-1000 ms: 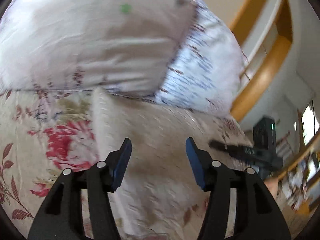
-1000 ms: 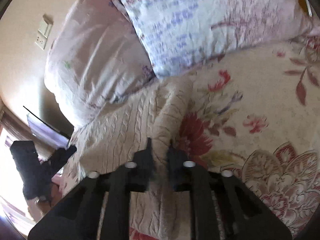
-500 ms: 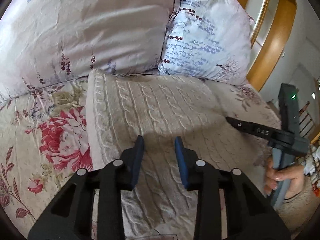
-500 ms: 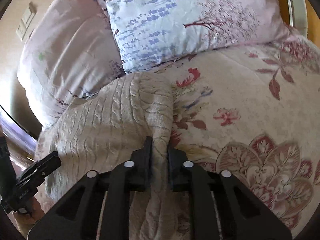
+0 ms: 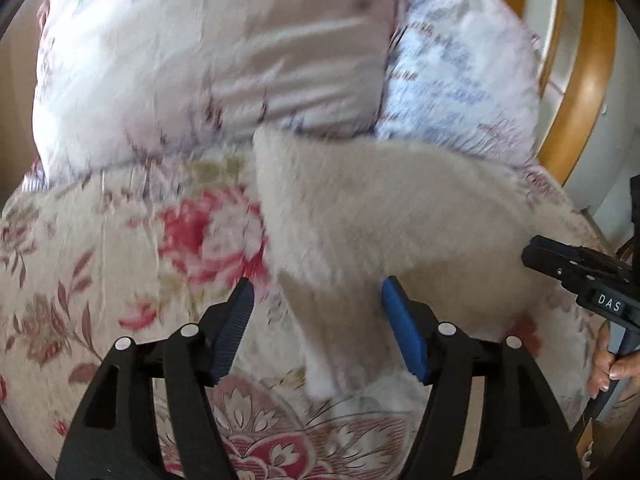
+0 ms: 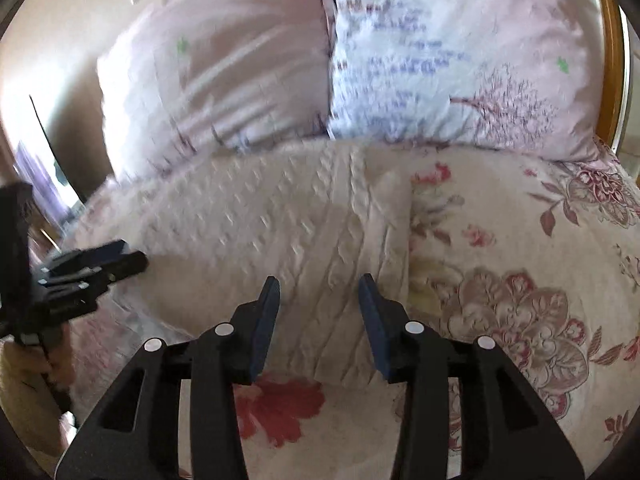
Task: Fold small clothes
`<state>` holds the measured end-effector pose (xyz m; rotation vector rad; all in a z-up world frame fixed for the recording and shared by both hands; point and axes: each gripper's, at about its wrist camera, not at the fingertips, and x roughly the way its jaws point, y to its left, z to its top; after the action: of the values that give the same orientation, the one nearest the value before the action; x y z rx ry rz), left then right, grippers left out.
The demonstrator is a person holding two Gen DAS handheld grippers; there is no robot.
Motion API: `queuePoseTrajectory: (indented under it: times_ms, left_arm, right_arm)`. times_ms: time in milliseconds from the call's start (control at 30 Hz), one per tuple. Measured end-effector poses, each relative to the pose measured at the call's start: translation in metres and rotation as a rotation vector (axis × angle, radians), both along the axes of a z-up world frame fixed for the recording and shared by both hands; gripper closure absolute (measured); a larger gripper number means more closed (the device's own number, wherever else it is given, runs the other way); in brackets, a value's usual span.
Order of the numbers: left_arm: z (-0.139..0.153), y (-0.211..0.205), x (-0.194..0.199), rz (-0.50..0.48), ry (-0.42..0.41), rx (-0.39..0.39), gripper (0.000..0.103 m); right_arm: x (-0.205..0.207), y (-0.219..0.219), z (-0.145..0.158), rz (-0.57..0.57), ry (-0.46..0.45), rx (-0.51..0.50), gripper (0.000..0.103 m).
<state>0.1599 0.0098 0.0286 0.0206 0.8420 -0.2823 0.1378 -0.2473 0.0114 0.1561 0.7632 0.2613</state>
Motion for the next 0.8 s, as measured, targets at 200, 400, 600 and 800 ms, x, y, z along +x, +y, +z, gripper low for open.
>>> queuePoseTrajectory:
  times_ms: [200, 400, 600, 800]
  left_arm:
    - [-0.021, -0.001, 0.012, 0.027, 0.061, -0.015, 0.033]
    - [-0.019, 0.002, 0.005, 0.052, 0.042, -0.013, 0.025]
    - [-0.007, -0.003, -0.016, 0.066, -0.048, 0.076, 0.02]
    - [-0.003, -0.008, -0.026, 0.062, -0.065, 0.074, 0.016]
  right_arm:
    - [0.01, 0.01, -0.015, -0.051, 0.045, -0.084, 0.057]
    - [0.009, 0.009, -0.008, -0.061, 0.09, -0.105, 0.053]
    - [-0.017, -0.001, 0.016, -0.114, -0.01, -0.082, 0.027]
    - [-0.025, -0.007, 0.019, -0.129, -0.003, -0.069, 0.025]
